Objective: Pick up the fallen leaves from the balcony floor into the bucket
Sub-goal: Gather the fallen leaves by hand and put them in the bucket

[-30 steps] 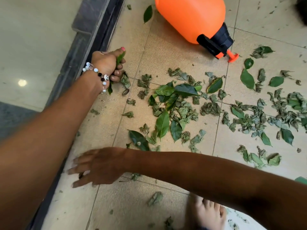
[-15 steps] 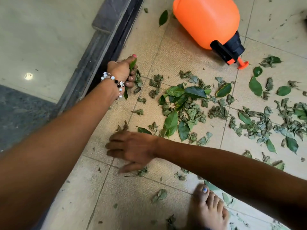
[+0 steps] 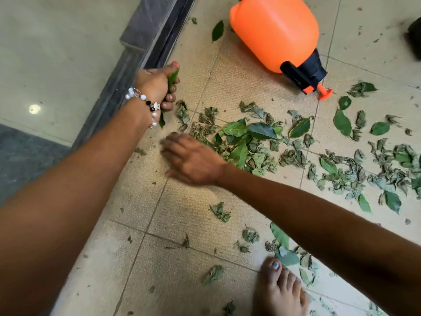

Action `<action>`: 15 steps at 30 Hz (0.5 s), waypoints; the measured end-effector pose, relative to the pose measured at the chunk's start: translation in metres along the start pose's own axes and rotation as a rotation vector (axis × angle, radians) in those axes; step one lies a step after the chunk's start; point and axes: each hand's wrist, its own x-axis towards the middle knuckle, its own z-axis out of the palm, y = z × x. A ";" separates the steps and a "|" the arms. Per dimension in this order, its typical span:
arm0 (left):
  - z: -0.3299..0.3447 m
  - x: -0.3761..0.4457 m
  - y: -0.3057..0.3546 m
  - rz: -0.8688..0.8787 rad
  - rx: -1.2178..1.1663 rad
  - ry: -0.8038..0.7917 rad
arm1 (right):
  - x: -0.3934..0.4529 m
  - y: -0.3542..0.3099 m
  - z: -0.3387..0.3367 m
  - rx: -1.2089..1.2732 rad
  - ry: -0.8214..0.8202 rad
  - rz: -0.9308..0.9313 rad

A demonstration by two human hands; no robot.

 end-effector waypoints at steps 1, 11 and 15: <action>-0.002 0.000 0.008 0.047 0.041 0.002 | 0.007 -0.016 0.001 -0.010 -0.085 -0.040; -0.006 0.014 0.004 0.064 0.077 0.012 | 0.059 0.029 -0.013 -0.194 -0.175 0.110; 0.006 0.013 -0.001 0.029 0.000 0.043 | 0.052 0.065 -0.020 -0.118 -0.207 0.227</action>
